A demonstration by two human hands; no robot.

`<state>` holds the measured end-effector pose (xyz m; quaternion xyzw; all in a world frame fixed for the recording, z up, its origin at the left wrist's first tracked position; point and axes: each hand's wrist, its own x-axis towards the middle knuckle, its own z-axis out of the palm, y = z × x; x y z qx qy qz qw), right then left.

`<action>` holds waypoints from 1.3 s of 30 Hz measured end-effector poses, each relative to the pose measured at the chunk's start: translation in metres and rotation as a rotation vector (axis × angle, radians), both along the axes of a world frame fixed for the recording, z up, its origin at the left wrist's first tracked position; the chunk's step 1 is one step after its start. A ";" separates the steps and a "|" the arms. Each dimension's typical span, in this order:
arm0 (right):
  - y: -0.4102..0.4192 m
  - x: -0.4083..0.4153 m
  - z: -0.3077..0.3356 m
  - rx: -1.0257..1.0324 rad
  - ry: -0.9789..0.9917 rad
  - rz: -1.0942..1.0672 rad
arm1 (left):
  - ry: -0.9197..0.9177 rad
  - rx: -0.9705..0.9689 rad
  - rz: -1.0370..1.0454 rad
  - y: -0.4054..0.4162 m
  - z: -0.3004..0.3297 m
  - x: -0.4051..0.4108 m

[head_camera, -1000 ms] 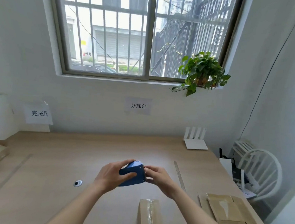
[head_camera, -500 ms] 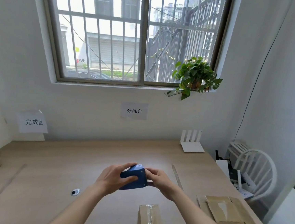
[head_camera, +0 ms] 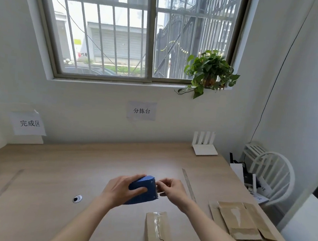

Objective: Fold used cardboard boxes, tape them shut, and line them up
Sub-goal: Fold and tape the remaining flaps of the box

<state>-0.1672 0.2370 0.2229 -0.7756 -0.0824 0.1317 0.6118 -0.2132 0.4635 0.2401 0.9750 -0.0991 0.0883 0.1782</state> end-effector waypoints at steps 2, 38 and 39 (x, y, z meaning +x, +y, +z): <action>0.000 -0.002 -0.010 -0.052 -0.019 0.003 | 0.020 0.028 0.007 -0.004 -0.007 0.001; -0.073 -0.024 -0.131 0.305 0.564 -0.325 | 0.421 -0.403 0.048 -0.060 -0.120 -0.014; -0.073 -0.026 -0.133 0.281 0.555 -0.322 | 0.419 -0.399 0.047 -0.060 -0.121 -0.016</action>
